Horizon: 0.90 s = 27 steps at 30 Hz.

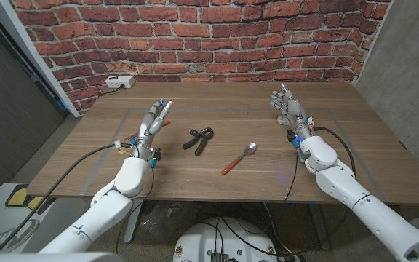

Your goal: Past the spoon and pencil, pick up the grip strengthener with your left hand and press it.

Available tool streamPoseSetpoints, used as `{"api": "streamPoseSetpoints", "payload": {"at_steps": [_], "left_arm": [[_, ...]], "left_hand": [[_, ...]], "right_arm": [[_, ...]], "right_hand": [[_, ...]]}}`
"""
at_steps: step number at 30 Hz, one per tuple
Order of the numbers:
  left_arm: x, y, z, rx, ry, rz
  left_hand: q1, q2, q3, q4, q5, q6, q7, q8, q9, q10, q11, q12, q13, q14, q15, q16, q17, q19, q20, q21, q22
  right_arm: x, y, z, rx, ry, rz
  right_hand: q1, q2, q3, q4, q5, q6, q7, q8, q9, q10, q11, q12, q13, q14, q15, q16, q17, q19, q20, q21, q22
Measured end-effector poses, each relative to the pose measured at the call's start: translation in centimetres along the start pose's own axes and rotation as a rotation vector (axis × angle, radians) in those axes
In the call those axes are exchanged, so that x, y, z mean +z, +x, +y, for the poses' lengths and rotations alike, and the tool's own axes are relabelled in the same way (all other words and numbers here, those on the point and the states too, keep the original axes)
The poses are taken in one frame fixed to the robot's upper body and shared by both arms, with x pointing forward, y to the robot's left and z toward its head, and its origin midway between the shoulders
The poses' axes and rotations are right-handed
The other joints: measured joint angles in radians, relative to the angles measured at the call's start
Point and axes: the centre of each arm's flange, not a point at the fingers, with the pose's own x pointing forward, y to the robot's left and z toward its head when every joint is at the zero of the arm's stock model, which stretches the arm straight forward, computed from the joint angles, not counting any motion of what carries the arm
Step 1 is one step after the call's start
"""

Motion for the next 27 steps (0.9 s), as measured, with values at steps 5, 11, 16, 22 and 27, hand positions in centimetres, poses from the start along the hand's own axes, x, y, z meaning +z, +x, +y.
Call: {"api": "streamPoseSetpoints", "payload": {"at_steps": [5,11,16,22,27], "left_arm": [[0.8,-1.0,-0.7,0.059,0.075,0.010],[1.6,-1.9,-1.1,0.113,0.165,0.040],[2.4,-2.6,-1.6,0.160,0.263,0.067],[2.8,-2.9,-1.9,0.194,0.387,0.101],[3.9,-2.6,-2.8,0.198,0.482,0.104]], "left_hand": [[0.019,-0.005,0.000,0.000,0.000,0.012,0.004,0.000,0.000,0.014,-0.003,0.000,0.000,0.014,0.001,0.008,0.000,0.016,0.004,0.000,0.000],[0.021,-0.002,0.001,-0.007,-0.005,0.029,0.006,0.000,0.000,0.032,0.004,0.000,0.000,0.034,-0.002,0.008,0.000,0.036,0.010,0.008,0.000],[0.038,-0.006,0.002,-0.015,-0.008,0.052,-0.002,0.004,0.000,0.060,0.000,0.000,0.000,0.068,0.000,0.008,0.000,0.066,0.016,0.010,0.000],[0.058,-0.020,-0.004,-0.029,-0.008,0.068,-0.011,0.004,0.000,0.079,-0.014,0.000,0.000,0.082,-0.003,0.008,-0.003,0.086,0.024,0.015,0.000],[0.079,-0.023,0.003,-0.044,-0.008,0.075,-0.007,0.004,0.000,0.089,-0.020,0.000,0.000,0.097,-0.008,0.008,-0.003,0.105,0.025,0.015,0.000]], "right_arm": [[0.5,-0.1,-0.3,0.002,-0.035,0.005],[0.7,-0.3,-0.6,0.000,-0.049,0.015],[0.5,-0.4,-0.8,-0.002,-0.046,0.024],[0.3,-0.6,-0.9,-0.001,-0.040,0.033],[0.1,-0.9,-0.8,0.000,-0.035,0.043]], "right_hand": [[0.005,0.005,0.004,-0.004,0.000,-0.017,-0.006,-0.005,0.000,0.000,0.000,-0.007,0.000,0.000,0.000,0.000,0.000,0.000,0.000,-0.008,0.000],[0.005,0.005,0.004,-0.004,0.000,-0.022,0.000,-0.009,0.000,0.000,0.000,-0.007,0.000,0.000,0.000,-0.006,0.000,0.000,0.000,-0.008,0.000],[0.005,0.005,0.004,-0.004,0.000,-0.022,0.000,-0.009,0.000,0.005,0.003,-0.007,0.000,0.005,0.005,-0.006,0.000,0.000,0.000,-0.008,0.000],[0.005,0.005,0.004,-0.004,0.000,-0.022,0.000,-0.009,0.000,0.009,-0.002,-0.007,0.000,0.005,0.005,-0.006,0.000,0.000,0.000,-0.008,0.000],[0.005,0.005,0.004,-0.004,0.000,-0.022,0.000,-0.009,0.003,0.011,0.001,-0.007,0.000,0.005,0.005,-0.006,0.000,0.004,0.004,-0.015,0.000]]}}
